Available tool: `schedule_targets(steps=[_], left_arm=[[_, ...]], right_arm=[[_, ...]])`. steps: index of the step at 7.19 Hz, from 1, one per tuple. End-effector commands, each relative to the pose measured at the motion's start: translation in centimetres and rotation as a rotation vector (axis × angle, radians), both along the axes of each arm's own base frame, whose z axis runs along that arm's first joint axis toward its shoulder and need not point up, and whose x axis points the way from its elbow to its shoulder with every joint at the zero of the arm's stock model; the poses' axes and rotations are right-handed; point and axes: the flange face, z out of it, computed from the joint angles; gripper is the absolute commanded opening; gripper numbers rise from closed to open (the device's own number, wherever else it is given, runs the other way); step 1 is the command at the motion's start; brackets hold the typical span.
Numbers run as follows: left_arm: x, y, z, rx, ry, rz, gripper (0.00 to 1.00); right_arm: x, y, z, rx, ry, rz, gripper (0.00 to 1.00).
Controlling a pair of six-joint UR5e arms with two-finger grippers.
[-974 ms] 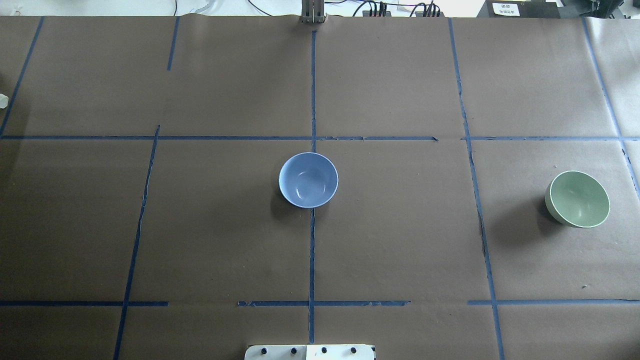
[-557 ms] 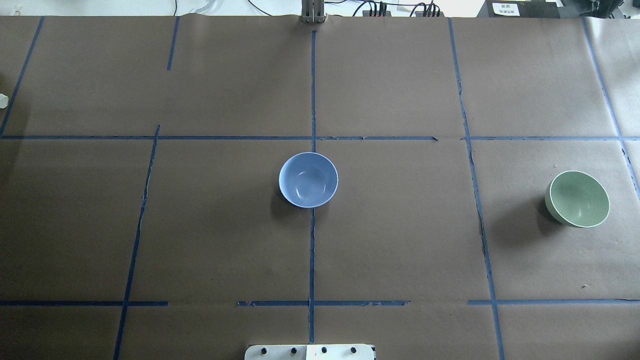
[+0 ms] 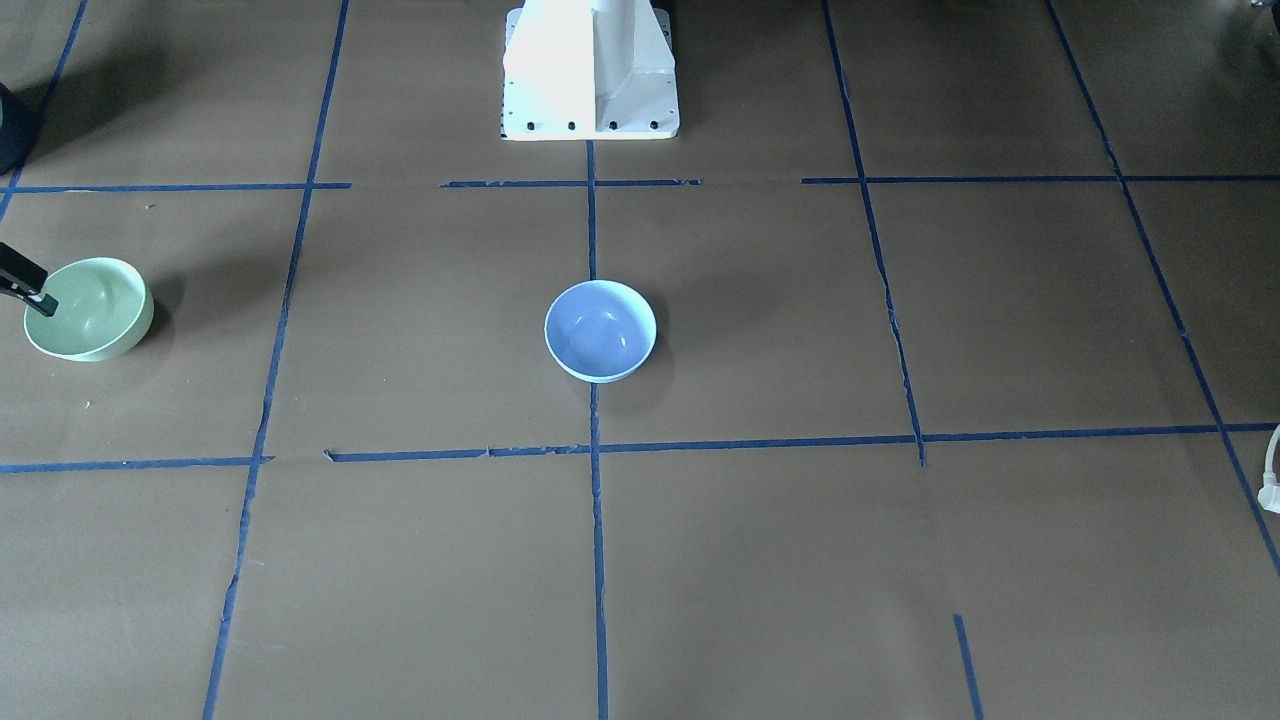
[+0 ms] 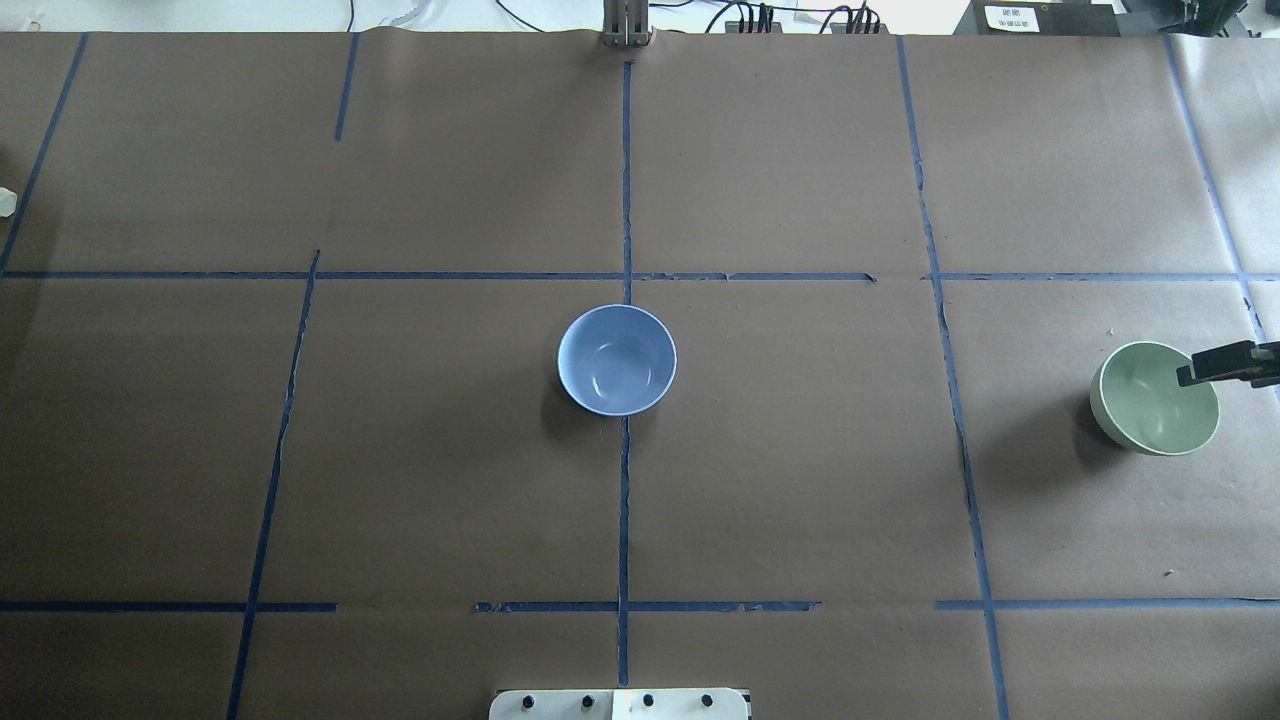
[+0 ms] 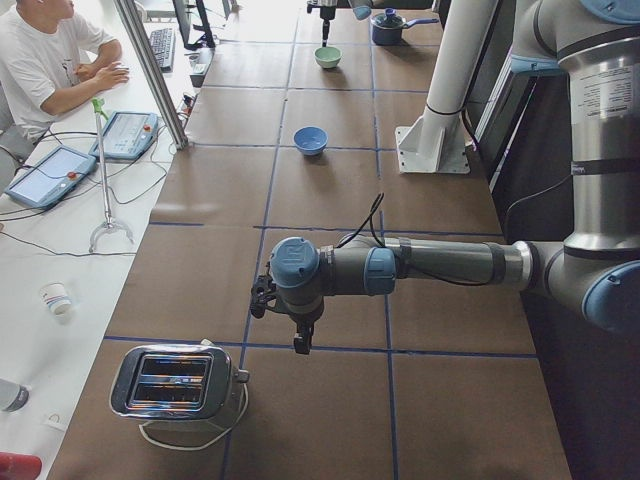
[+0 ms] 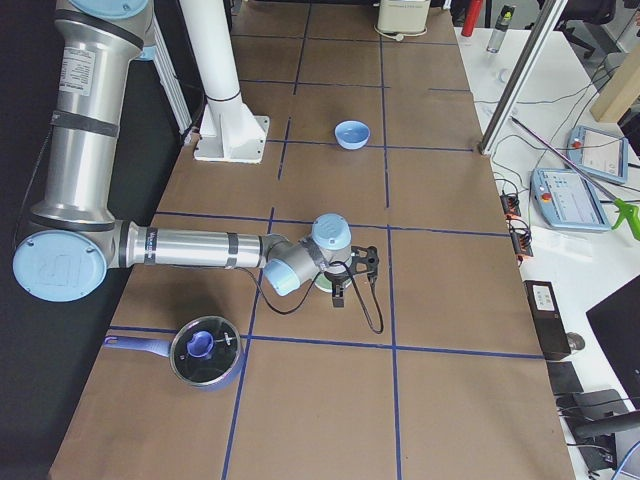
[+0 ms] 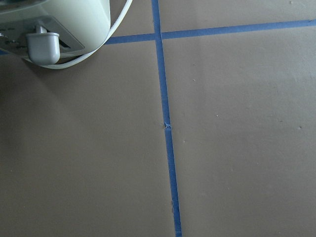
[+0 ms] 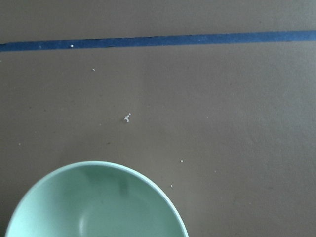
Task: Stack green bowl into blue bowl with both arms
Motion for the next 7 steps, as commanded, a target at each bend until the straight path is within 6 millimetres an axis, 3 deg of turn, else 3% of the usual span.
schedule_targets(steps=[1,2,3,5,7], left_arm=[[0.0,0.0,0.1,-0.001,0.000,0.001,1.00],[0.0,0.0,0.2,-0.003,0.000,0.001,1.00],[0.0,0.0,0.2,-0.003,0.000,0.001,1.00],[0.0,0.0,0.2,-0.003,0.000,0.001,1.00],[0.0,0.0,-0.1,0.002,0.000,0.000,1.00]], right_arm=[[-1.5,0.9,1.5,-0.022,0.010,-0.029,0.44],[-1.6,0.9,1.5,-0.017,0.008,-0.031,0.05],[-1.5,0.9,1.2,-0.013,0.003,-0.031,0.00],[-1.6,0.8,0.2,-0.008,-0.017,-0.036,0.00],[-2.7,-0.4,-6.9,-0.064,-0.072,-0.006,0.00]])
